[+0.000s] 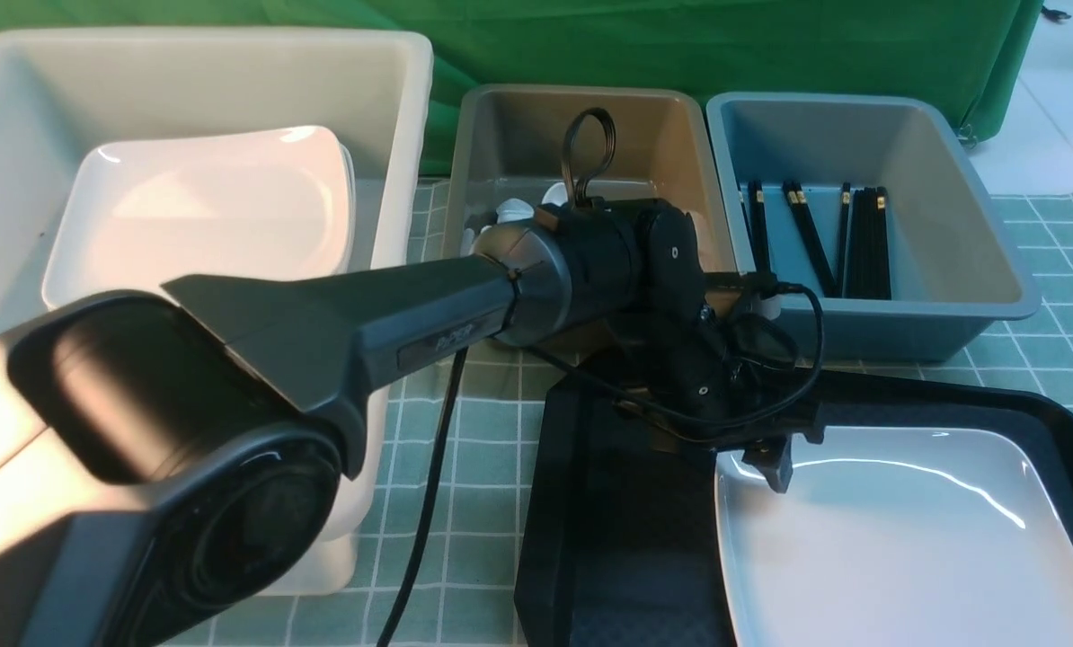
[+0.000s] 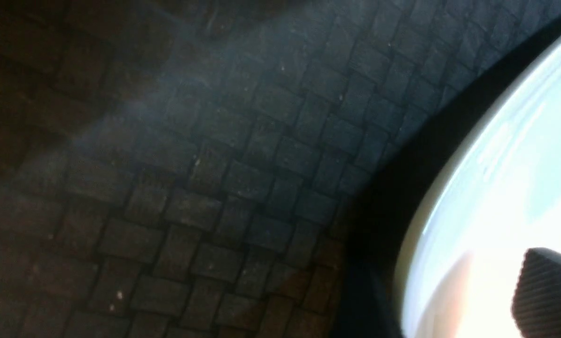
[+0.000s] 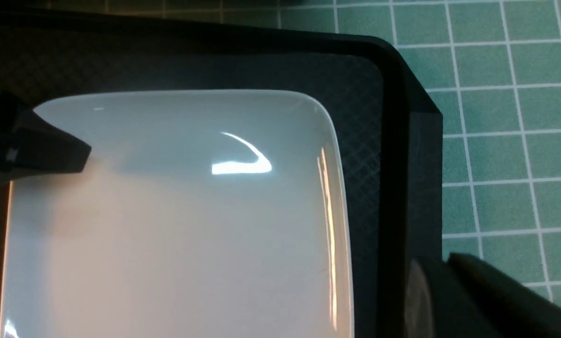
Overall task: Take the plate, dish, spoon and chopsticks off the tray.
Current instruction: Use the left arm to grab a plate from the dinner plate
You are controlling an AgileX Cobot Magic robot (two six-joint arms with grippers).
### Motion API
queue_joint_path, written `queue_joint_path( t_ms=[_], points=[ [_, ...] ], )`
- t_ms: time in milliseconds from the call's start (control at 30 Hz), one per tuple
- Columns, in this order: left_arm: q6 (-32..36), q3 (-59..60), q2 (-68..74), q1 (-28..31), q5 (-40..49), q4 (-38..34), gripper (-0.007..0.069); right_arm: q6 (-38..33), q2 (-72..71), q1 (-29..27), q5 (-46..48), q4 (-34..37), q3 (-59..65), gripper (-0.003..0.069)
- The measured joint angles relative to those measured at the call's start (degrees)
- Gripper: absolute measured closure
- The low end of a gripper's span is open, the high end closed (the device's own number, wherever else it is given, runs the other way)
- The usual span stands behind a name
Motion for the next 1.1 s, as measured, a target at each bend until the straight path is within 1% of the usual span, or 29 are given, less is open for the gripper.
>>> queue_joint_path(
  t_ms=[100,133,167,467,567,733,833,1100],
  points=[
    [0.27,0.00,0.24,0.00,-0.25,0.12,0.0389,0.00,0.00,0.00,-0.02,0.00,0.00,0.0578],
    [0.27,0.00,0.24,0.00,-0.30,0.27,0.0475,0.00,0.00,0.00,-0.02,0.00,0.00,0.0573],
    [-0.24,0.00,0.26,0.00,-0.72,-0.97,0.0512,0.00,0.00,0.00,-0.13,0.00,0.00,0.0567],
    [-0.65,-0.01,-0.44,1.21,0.65,-3.53,0.0534,0.00,0.00,0.00,-0.18,0.00,0.00,0.0551],
    [0.93,-0.01,-2.15,3.33,2.69,-6.62,0.0571,0.00,0.00,0.00,-0.46,0.00,0.00,0.0542],
    [5.22,-0.01,-5.22,6.82,4.67,-10.76,0.0603,0.00,0.00,0.00,-0.70,0.00,0.00,0.0531],
    [7.58,-0.01,-7.03,7.86,5.78,-13.02,0.0606,0.00,0.00,0.00,-0.70,0.00,0.00,0.0529],
    [10.13,0.04,-9.30,8.04,6.81,-14.08,0.0602,-0.05,0.00,0.00,-1.07,0.00,0.00,0.0518]
  ],
)
